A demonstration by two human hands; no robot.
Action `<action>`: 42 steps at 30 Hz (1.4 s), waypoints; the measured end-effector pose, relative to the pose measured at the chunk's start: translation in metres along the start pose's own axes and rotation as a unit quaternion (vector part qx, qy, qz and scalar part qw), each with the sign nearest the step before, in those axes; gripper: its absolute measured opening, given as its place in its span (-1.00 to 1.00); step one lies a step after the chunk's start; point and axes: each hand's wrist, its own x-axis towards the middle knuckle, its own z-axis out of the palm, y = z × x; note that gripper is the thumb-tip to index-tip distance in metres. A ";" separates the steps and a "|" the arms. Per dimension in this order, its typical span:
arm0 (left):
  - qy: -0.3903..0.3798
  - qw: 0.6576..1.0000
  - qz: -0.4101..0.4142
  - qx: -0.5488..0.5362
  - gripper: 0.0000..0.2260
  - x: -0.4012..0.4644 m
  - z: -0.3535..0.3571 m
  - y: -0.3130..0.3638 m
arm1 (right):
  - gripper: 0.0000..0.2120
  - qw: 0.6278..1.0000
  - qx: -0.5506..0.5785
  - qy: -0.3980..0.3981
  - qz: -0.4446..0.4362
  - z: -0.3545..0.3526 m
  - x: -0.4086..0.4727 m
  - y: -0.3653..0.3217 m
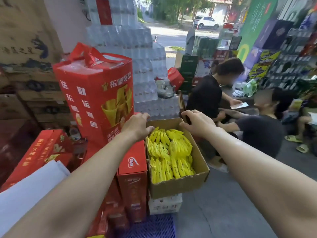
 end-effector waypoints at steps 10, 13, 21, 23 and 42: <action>-0.112 0.991 -0.061 -0.050 -0.50 0.112 0.134 -0.014 | -0.49 0.989 0.047 -0.106 0.087 0.099 0.088 0.093; -0.132 0.983 -0.107 -0.076 -0.49 0.126 0.175 -0.018 | -0.47 0.983 0.055 -0.144 0.104 0.132 0.105 0.120; -0.107 0.927 -0.304 -0.191 -0.38 0.117 0.261 -0.022 | -0.37 0.959 0.102 -0.227 0.139 0.217 0.141 0.185; -0.092 0.909 -0.349 -0.211 -0.30 0.110 0.276 -0.022 | -0.35 0.953 0.132 -0.233 0.143 0.233 0.144 0.199; -0.006 0.826 -0.502 -0.257 -0.38 0.125 0.331 -0.022 | -0.29 0.924 0.191 -0.254 0.211 0.293 0.172 0.255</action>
